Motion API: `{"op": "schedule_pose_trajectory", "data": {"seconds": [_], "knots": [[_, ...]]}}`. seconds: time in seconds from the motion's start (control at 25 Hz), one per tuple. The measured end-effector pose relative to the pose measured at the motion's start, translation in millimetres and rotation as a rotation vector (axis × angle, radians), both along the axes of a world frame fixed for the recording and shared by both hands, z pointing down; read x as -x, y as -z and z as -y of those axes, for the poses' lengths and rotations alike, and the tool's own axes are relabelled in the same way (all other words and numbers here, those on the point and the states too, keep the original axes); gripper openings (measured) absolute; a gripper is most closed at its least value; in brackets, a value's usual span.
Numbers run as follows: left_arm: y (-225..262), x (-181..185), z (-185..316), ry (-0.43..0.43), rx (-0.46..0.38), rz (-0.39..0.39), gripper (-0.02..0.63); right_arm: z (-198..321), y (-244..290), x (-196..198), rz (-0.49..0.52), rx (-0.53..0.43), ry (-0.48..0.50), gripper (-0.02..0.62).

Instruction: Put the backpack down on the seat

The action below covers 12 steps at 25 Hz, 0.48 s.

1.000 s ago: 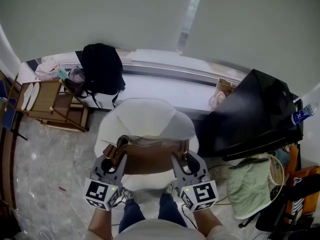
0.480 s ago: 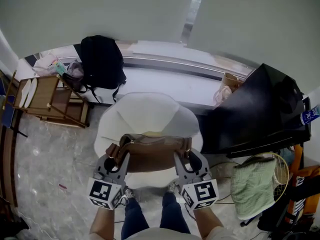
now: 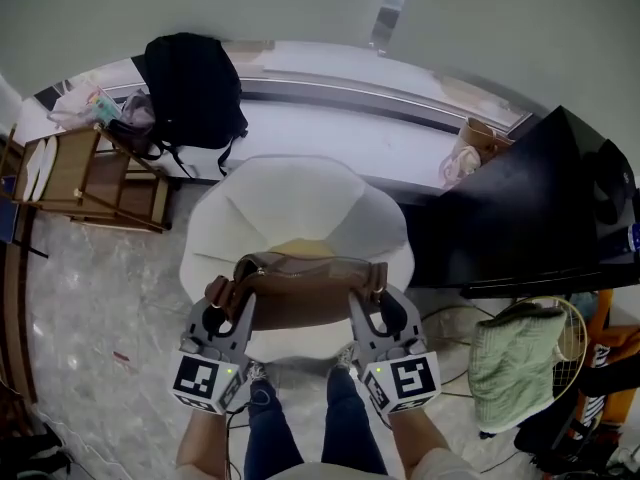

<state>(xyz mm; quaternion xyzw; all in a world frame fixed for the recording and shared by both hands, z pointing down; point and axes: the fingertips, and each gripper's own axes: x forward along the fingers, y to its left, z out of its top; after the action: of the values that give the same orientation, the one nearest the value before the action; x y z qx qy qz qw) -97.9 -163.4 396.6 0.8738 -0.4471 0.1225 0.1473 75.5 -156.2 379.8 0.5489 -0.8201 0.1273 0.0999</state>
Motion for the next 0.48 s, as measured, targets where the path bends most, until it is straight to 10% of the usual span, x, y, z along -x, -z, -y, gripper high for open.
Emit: {"op": "schedule_pose_trajectory", "data": {"seconds": [0.48], "knots": [[-69,-9,11,-0.015,0.045,0.014,0.095,5,-71,-8,0.008,0.038,-0.018,0.156]]}}
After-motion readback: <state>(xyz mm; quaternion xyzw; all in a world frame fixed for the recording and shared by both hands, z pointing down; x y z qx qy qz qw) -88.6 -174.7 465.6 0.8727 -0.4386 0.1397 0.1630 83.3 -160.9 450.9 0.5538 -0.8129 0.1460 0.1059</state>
